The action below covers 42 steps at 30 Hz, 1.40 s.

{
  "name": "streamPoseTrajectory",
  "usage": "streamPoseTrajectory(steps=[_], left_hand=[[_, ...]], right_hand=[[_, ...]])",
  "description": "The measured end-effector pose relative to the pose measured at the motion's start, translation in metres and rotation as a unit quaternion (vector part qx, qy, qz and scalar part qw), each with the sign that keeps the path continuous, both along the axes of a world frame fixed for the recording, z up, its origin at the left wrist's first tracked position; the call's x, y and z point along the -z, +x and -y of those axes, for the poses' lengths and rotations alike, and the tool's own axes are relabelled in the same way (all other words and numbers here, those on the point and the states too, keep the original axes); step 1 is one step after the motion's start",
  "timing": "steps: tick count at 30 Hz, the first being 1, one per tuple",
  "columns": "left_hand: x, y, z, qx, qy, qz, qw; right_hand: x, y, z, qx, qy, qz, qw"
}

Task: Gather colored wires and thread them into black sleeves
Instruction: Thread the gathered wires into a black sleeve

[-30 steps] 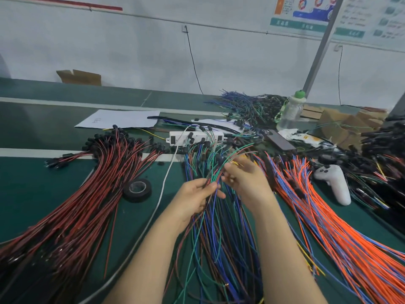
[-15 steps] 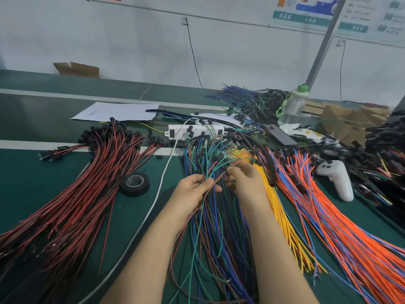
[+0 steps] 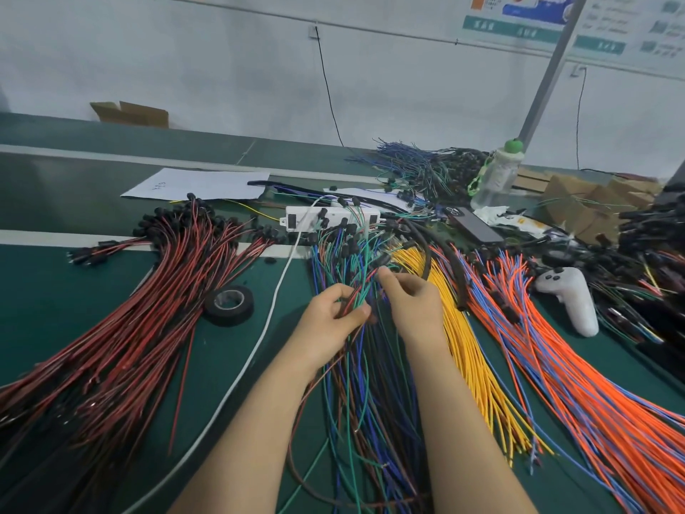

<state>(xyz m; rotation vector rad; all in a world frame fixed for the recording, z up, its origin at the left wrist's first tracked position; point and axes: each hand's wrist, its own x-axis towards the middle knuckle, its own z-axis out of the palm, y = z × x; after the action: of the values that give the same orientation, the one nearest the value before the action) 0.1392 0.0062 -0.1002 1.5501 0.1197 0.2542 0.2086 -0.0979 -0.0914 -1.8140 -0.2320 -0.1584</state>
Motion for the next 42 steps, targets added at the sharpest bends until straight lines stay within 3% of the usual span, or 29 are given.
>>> streamPoseTrajectory(steps=[6,10,13,19,22,27,31,35,38,42], left_hand=[[0.0030,0.0000,-0.0024,0.023,0.054,0.011,0.998],[0.0039,0.0040,-0.0022,-0.007,0.016,0.024,1.000],[0.0044,0.0050,-0.0030,-0.013,-0.003,0.009,1.000],[0.0020,0.0052,-0.0049,-0.038,-0.010,-0.010,0.999],[0.0015,0.0070,-0.0058,-0.048,-0.059,-0.022,0.997],[0.0022,0.0071,-0.0054,-0.035,-0.059,-0.027,0.997],[0.0049,0.0060,-0.0081,-0.038,-0.035,-0.022,0.998],[0.0066,0.0058,-0.0047,-0.025,-0.021,0.004,0.999],[0.0074,0.0060,-0.0034,-0.018,0.002,0.019,1.000],[0.0080,0.0052,-0.0026,-0.018,0.034,0.020,0.999]], right_hand=[[-0.0030,-0.0030,0.0048,-0.055,0.138,-0.155,0.977],[-0.0059,-0.0023,0.0065,-0.067,0.199,-0.195,0.958],[-0.0066,-0.0006,0.0058,-0.086,0.279,-0.247,0.924],[-0.0031,0.0010,0.0081,-0.091,0.166,-0.188,0.964],[-0.0032,0.0007,0.0060,-0.077,0.164,-0.159,0.971],[-0.0014,-0.0010,0.0017,-0.044,0.158,-0.131,0.978],[0.0008,-0.0001,0.0013,0.002,0.064,-0.087,0.994],[-0.0020,-0.0002,0.0007,-0.004,0.052,-0.057,0.997],[-0.0025,-0.0012,0.0031,-0.031,0.044,-0.099,0.994],[-0.0030,-0.0026,0.0022,-0.034,0.130,-0.121,0.983]])
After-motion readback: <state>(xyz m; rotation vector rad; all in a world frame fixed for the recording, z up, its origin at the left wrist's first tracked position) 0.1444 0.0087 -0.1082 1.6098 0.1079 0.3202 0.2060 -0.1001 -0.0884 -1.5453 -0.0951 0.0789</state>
